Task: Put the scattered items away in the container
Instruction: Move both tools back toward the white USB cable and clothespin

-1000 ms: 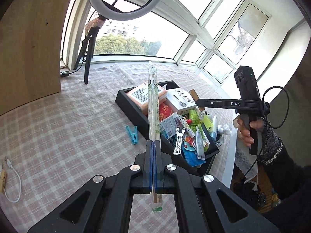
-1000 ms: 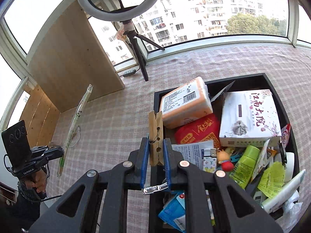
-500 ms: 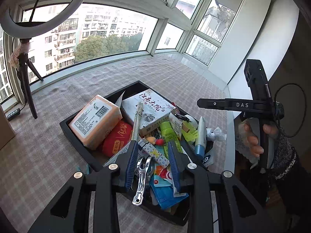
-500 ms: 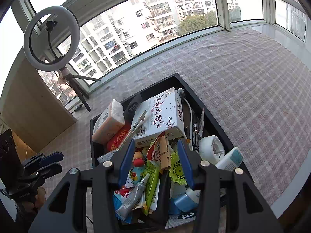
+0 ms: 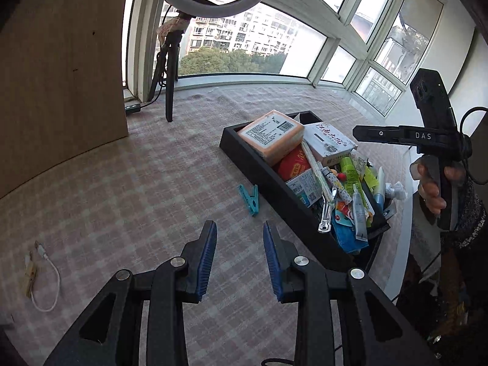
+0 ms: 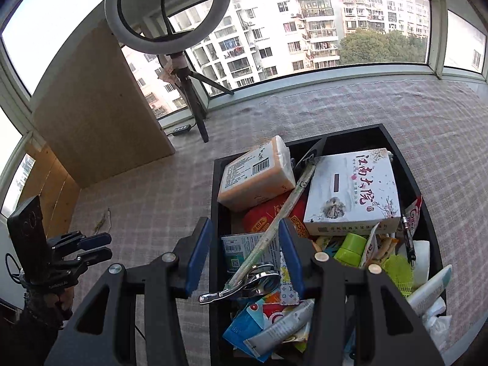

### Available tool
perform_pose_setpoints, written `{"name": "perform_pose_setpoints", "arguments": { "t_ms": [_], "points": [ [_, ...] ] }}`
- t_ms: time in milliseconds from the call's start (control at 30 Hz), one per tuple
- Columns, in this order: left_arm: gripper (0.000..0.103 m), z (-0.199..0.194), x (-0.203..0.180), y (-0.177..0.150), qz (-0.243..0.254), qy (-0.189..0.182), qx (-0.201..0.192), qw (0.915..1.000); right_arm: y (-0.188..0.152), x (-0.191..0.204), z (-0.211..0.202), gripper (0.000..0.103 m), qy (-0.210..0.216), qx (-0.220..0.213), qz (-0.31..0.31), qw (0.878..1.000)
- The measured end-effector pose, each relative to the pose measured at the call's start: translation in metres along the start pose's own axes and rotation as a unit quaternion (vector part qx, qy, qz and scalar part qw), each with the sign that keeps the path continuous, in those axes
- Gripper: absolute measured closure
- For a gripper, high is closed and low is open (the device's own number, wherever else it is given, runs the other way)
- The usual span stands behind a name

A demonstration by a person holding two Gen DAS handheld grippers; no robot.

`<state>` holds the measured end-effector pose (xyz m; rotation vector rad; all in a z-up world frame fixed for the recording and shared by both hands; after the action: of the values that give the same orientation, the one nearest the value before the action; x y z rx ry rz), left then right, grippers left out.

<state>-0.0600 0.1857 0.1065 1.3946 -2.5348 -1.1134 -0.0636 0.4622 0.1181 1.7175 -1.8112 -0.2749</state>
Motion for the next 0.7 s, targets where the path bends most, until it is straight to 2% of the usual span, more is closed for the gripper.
{"name": "perform_pose_setpoints", "arguments": {
  "t_ms": [167,333,467,567,700],
  "points": [
    [0.074,-0.033,0.083,-0.032,-0.051,0.090,-0.002,0.9946,0.001,0.083,0.062,0.059,0.045,0.053,-0.074,0.995],
    [0.074,-0.054,0.162,-0.058,-0.088,0.160,0.014,0.9830,-0.008,0.176,0.127,0.068,0.095,0.104,-0.142,0.980],
    [0.074,-0.049,0.202,-0.070,-0.085,0.188,0.039,0.9777,-0.016,0.246,0.180,0.070,0.118,0.141,-0.181,0.966],
    [0.074,-0.039,0.222,-0.075,-0.079,0.194,0.054,0.9763,-0.022,0.288,0.218,0.072,0.126,0.162,-0.201,0.958],
    [0.075,-0.030,0.234,-0.076,-0.081,0.185,0.065,0.9772,-0.027,0.327,0.259,0.074,0.106,0.178,-0.233,0.950]
  ]
}}
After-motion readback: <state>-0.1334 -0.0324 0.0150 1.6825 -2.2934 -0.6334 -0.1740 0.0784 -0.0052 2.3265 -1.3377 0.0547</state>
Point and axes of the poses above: each gripper's, at about its wrist camera, not at the fingertips, and z roughly the way its jaws point, x to its left, y to its top, the point moved 3 cm from there along z, roughly the way its jaws point
